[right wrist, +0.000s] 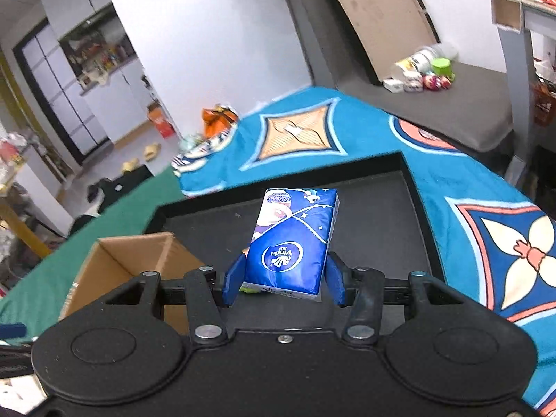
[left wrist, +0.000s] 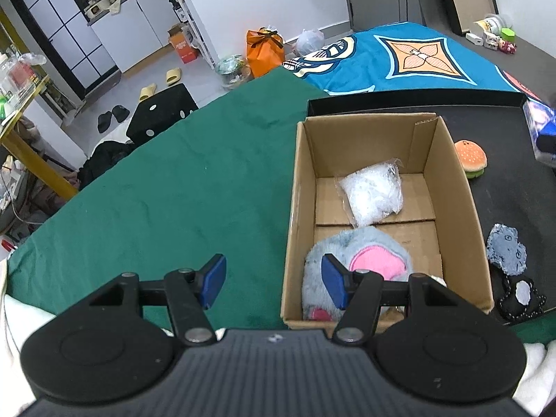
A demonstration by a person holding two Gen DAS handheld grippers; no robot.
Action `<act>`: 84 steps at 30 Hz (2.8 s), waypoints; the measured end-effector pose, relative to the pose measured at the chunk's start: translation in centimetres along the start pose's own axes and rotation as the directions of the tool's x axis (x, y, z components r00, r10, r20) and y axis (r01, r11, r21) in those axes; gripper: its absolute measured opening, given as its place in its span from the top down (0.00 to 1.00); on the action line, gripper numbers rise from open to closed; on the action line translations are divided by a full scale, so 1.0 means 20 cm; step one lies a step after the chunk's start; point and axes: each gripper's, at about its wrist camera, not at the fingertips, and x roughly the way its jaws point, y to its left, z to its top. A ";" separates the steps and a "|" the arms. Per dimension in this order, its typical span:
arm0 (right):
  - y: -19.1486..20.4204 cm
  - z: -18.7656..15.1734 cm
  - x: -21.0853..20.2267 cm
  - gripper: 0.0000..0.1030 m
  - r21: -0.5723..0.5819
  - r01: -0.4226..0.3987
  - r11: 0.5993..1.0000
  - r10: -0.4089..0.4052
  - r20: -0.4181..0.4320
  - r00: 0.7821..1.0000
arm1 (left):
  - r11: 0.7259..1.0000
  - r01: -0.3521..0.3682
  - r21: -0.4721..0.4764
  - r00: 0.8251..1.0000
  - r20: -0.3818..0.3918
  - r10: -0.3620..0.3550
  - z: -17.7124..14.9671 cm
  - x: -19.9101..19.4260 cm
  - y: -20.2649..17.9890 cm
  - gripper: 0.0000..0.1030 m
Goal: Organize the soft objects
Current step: 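Carry the tissue pack with the right gripper and drop it into the box, then move the right gripper to the black-and-white plush and grasp it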
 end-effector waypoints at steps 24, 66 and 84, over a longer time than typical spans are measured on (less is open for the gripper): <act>0.30 0.02 -0.09 0.53 -0.174 -0.032 0.984 0.034 0.008 0.999 | 0.992 0.114 -0.052 0.993 0.046 -0.112 -0.08 0.01 0.09 0.43; 0.80 -0.05 0.04 0.37 -0.315 -0.154 0.937 0.109 -0.155 0.982 | 0.953 0.273 -0.132 0.962 0.062 -0.267 -0.18 0.16 0.19 0.93; 0.48 -0.15 -0.13 0.29 -0.196 -0.091 0.976 0.061 -0.153 0.986 | 0.981 0.195 -0.013 0.980 0.045 -0.195 -0.15 0.09 0.10 0.89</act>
